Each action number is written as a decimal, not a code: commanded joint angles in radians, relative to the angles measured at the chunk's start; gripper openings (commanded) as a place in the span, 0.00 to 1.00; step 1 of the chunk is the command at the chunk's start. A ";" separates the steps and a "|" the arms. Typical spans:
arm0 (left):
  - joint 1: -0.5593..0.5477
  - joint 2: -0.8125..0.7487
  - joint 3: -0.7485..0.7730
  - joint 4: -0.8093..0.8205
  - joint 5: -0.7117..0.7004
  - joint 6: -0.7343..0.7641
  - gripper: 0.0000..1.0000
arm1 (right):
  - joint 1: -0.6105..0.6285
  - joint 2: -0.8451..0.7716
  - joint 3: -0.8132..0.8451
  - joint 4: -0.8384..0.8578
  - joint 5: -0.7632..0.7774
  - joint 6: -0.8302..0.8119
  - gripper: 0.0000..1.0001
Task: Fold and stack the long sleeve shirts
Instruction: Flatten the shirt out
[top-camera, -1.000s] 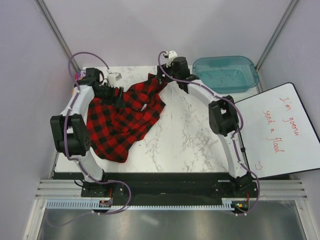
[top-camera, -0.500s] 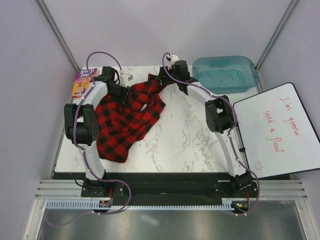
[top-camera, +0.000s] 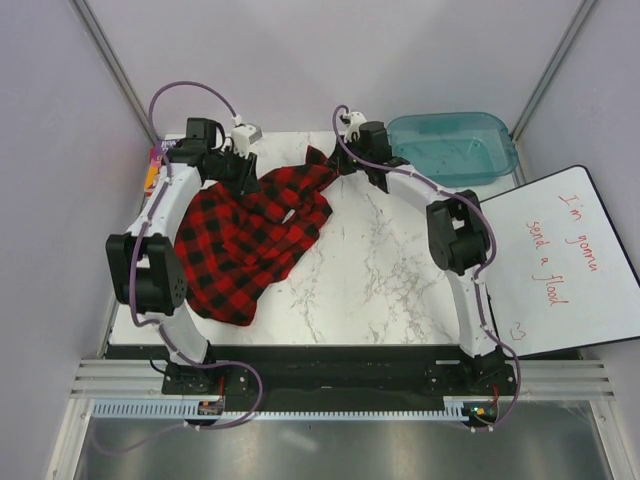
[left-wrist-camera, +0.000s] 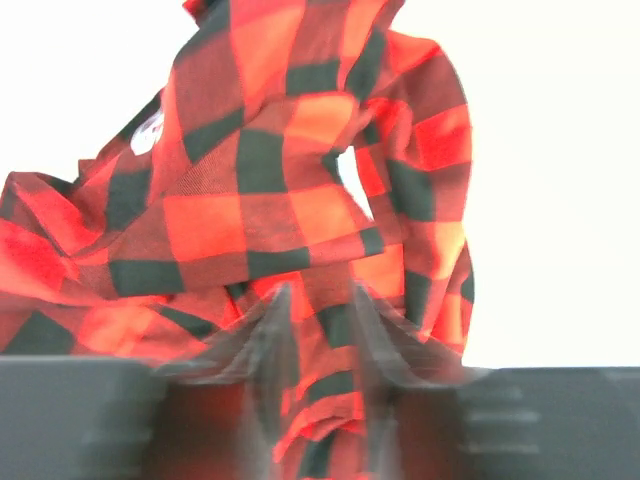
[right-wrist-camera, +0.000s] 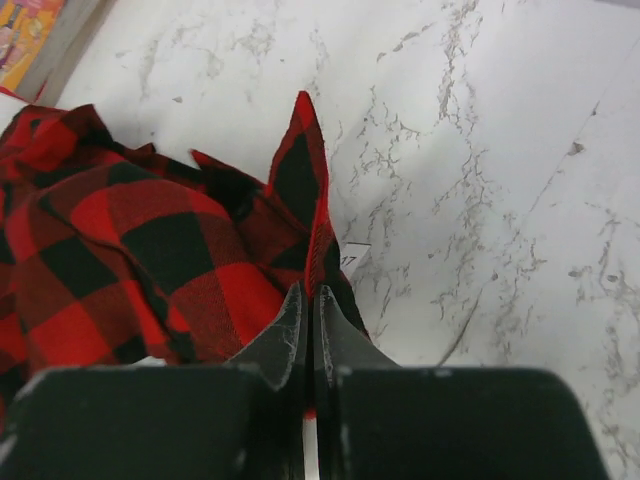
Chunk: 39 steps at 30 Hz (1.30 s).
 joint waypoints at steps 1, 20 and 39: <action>-0.008 -0.140 -0.119 0.007 0.129 0.198 0.58 | -0.010 -0.202 -0.088 0.038 -0.002 -0.038 0.00; -0.194 -0.061 -0.428 0.504 0.116 0.589 0.89 | -0.021 -0.624 -0.306 -0.130 0.076 -0.063 0.00; -0.062 -0.030 -0.402 0.184 0.202 0.487 0.77 | -0.021 -0.844 -0.545 -0.252 0.150 -0.157 0.00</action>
